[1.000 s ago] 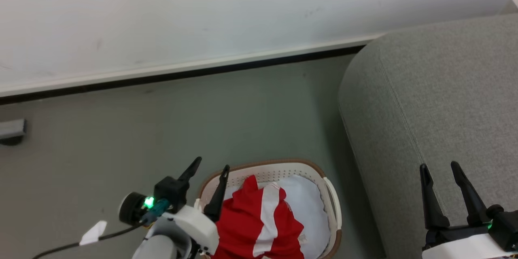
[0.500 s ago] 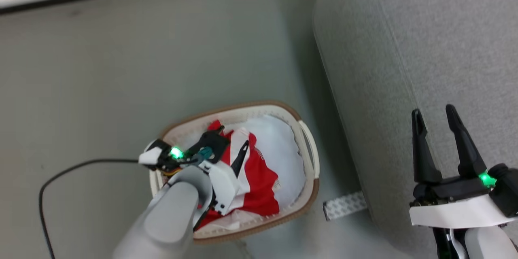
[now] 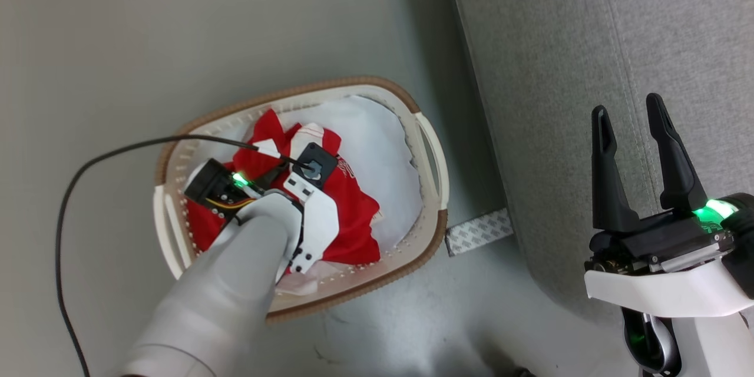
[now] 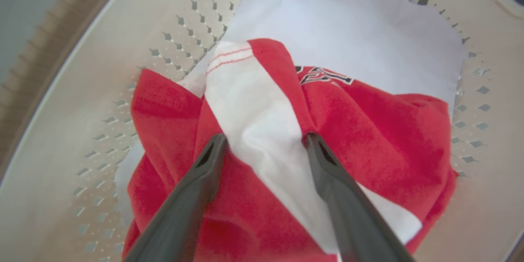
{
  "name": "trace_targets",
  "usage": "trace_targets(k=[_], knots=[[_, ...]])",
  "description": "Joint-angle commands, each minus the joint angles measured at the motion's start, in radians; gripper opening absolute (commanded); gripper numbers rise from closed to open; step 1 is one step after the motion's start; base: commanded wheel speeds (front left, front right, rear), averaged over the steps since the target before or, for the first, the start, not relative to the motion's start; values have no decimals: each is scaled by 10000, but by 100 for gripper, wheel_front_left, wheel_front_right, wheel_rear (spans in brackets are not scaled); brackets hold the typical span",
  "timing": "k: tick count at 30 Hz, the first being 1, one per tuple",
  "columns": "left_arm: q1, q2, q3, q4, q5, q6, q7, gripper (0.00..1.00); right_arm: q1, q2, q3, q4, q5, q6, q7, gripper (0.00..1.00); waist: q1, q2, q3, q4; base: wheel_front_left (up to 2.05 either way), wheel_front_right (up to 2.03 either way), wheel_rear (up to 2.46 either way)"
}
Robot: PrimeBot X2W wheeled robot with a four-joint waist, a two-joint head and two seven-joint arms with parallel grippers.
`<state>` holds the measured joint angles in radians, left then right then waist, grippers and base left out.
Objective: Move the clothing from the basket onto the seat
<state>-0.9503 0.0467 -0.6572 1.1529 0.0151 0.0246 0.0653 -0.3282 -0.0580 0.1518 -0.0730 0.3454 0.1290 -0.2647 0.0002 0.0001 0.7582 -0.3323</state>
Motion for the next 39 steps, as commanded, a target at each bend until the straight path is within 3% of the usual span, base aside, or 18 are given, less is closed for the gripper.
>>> trace_targets(k=[1,4,5,6,7,17,21,28,39], knots=[[-259,116,-75,293,148,10,15,100,-112,40,65,-175,81,34,3,100,-2,-1,553,-317,0,0,0],[-483,216,-128,599,151,-57,-117,100,-35,65,78,-280,175,34,3,100,-2,-1,861,-427,0,0,0],[-527,230,-101,669,77,-43,-165,91,-10,69,66,-279,193,34,3,100,-2,-1,934,-445,0,0,0],[-573,226,-106,726,42,-25,-224,30,8,71,54,-277,198,34,3,100,-2,-1,980,-452,0,0,0],[-610,217,-88,777,-20,-18,-286,0,18,75,43,-262,201,34,3,100,-2,-1,1006,-451,0,0,0],[-193,112,372,893,-895,-147,-1486,0,98,72,-181,-23,204,34,3,100,-2,-1,173,101,0,0,0],[362,65,639,702,-1571,-408,-2127,0,425,59,-449,166,57,32,3,100,-2,-1,-763,628,0,0,0],[1895,52,295,-484,-2946,-917,-2622,0,1325,-187,-897,540,-41,32,3,100,-2,-1,-2718,1558,0,0,0],[3433,52,-167,-2358,-4519,-781,-2929,0,3025,-291,-1310,1040,-172,32,3,100,-2,-1,-5177,2604,0,0,0]])
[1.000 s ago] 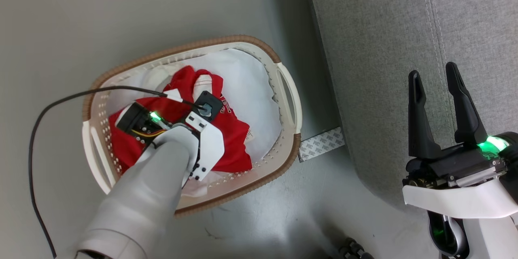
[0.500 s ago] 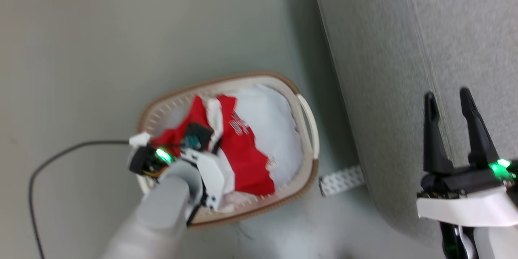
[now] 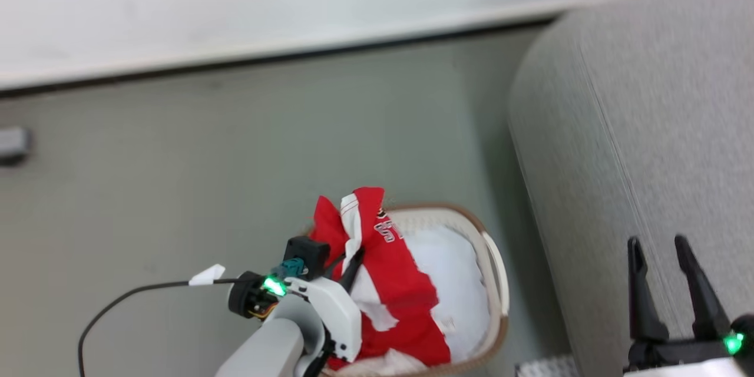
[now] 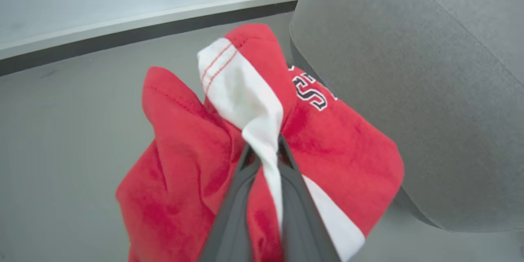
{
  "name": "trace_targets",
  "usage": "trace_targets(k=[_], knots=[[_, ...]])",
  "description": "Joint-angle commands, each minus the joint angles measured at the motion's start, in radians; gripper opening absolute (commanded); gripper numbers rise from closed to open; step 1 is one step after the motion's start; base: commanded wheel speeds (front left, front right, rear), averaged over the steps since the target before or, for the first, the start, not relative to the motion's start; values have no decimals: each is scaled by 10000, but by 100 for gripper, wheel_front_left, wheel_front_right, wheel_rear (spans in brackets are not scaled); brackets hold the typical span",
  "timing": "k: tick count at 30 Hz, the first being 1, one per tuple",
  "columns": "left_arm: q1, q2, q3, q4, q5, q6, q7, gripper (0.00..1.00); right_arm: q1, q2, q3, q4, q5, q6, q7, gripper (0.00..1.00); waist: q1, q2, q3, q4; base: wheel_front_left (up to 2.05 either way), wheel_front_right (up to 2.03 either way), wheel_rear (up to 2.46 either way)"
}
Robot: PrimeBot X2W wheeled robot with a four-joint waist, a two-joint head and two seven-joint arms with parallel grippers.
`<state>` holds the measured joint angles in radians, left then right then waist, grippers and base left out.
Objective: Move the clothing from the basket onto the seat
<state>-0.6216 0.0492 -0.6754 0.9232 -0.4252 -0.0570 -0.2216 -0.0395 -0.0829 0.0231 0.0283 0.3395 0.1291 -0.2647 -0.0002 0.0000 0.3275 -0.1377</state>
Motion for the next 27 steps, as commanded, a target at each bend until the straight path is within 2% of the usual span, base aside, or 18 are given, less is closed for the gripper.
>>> trace_targets(k=[1,10,20,27], knots=[[230,26,2,-232,-166,78,-82,0,277,-46,-36,74,-109,30,4,100,2,0,-1039,732,0,0,0],[606,142,288,-2152,-701,445,-48,0,1128,-195,127,454,-267,30,4,100,2,0,-2179,1177,0,0,0],[664,870,881,-4957,-1054,1036,662,0,1739,-256,359,711,-317,30,4,100,2,0,-3205,1344,0,0,0],[591,1472,1190,-6378,-1155,1436,1327,0,1753,-343,762,653,-272,30,4,100,2,0,-3548,1325,0,0,0]])
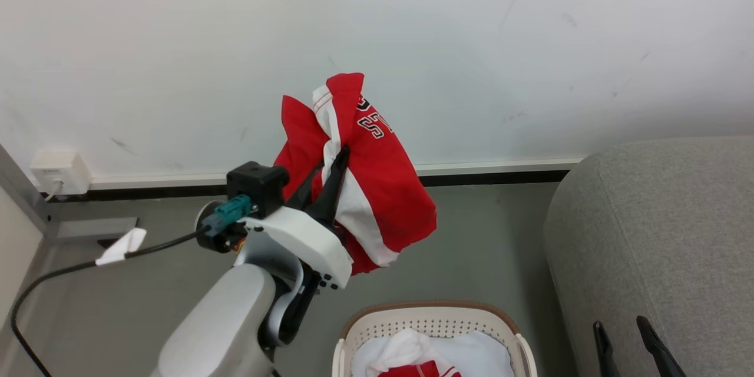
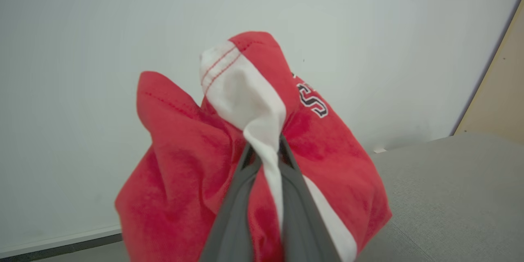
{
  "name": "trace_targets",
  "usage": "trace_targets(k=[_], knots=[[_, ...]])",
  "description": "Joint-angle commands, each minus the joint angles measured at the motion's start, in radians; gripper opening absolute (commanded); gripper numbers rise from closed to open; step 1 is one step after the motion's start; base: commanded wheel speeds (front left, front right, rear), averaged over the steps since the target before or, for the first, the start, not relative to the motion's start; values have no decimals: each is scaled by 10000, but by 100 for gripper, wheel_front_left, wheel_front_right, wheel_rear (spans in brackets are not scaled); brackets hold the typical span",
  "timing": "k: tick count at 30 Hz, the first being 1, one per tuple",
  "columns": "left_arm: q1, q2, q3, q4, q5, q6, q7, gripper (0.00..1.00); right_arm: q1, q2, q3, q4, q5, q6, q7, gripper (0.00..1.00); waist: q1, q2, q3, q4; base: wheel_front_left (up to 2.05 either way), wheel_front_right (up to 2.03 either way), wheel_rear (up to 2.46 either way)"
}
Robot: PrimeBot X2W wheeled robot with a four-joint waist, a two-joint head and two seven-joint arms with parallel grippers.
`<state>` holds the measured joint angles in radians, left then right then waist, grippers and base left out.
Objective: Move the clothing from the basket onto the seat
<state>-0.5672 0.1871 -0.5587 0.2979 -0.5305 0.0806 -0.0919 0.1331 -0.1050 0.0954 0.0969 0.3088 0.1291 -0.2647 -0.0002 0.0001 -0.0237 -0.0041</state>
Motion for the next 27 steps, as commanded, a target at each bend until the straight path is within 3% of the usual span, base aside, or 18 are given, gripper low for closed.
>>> trace_targets(k=[1,6,10,20,27], knots=[[73,155,43,-274,-93,91,104,0,-24,-152,120,-72,45,30,4,100,2,-1,-59,-17,0,0,0],[274,331,30,-859,-128,273,373,0,-396,-426,592,-447,51,30,4,100,2,-1,-116,-34,0,0,0],[410,347,-94,-1186,-133,301,462,0,-849,-1008,1406,-824,157,30,4,100,2,-1,-123,-42,0,0,0],[605,150,-575,-1552,-33,213,608,0,-3597,-3003,4733,-270,1219,29,56,100,2,-1,-148,-58,0,0,0],[656,-97,-1014,-1526,-33,41,648,0,-5935,-2991,6947,1221,2126,20,184,100,2,-1,-223,34,0,0,0]])
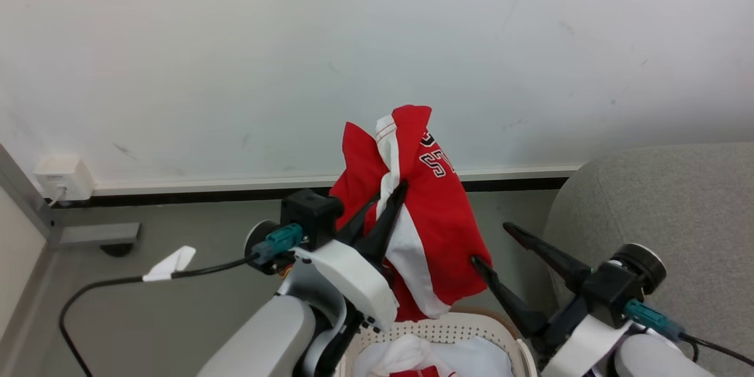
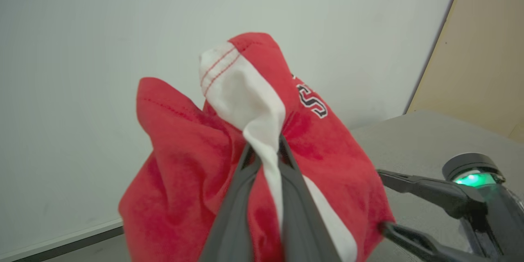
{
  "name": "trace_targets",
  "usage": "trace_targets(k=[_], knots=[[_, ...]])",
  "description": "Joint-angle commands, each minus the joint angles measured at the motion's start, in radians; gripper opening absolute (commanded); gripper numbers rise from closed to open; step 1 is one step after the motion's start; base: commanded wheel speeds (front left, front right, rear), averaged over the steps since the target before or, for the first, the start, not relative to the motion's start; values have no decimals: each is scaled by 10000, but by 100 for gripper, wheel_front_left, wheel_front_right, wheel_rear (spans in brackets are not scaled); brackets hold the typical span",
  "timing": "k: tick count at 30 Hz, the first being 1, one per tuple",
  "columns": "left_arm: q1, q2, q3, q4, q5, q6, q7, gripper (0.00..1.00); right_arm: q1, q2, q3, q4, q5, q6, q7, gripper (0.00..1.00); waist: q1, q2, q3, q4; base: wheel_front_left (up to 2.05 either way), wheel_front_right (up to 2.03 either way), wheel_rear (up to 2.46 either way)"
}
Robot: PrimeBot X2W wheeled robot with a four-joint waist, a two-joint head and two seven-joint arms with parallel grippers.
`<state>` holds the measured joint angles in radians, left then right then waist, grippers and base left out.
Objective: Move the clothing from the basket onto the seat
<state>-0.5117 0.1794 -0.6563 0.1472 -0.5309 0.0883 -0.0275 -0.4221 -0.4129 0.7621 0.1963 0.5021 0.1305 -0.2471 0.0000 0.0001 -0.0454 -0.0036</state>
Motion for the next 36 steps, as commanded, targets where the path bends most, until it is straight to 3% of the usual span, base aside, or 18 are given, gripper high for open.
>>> trace_targets(k=[1,12,13,14,17,25,26,27,29,36], knots=[[83,-56,-104,-14,-21,-66,28,0,-659,191,540,480,321,6,17,100,0,-1,-11,54,0,0,0],[-25,-508,-635,94,-273,-450,230,0,-2391,1550,2602,3181,1833,5,-105,100,0,-1,-78,372,0,0,0],[-32,-525,-665,115,-272,-464,236,0,-2487,1677,2728,3267,2066,5,-125,45,0,-1,-85,412,0,0,0],[-40,-529,-679,141,-299,-494,237,0,-2568,1781,2805,3296,2338,5,-163,0,0,-1,-89,455,0,0,0],[-43,-459,-667,239,-321,-460,219,0,-2659,1795,2965,3113,2928,5,-182,0,0,-1,-87,521,0,0,0],[-13,-227,-650,434,-142,-278,216,0,-2294,1513,2385,2376,3203,5,-194,0,0,-1,-103,550,0,0,0],[5,-193,-644,458,-102,-260,192,7,-2230,1474,2266,2296,3204,5,-194,0,0,-1,-106,536,0,0,0],[27,-155,-649,484,-36,-204,156,30,-2176,1423,2148,2239,3168,5,-194,0,0,-1,-109,520,0,0,0],[84,-101,-661,518,-6,-153,86,100,-2030,1358,1926,2103,3127,5,-189,0,0,-1,-99,482,0,0,0],[285,139,-805,682,246,-54,-140,100,-1633,968,1014,1748,3003,5,-189,0,0,-1,-38,319,0,0,0]])
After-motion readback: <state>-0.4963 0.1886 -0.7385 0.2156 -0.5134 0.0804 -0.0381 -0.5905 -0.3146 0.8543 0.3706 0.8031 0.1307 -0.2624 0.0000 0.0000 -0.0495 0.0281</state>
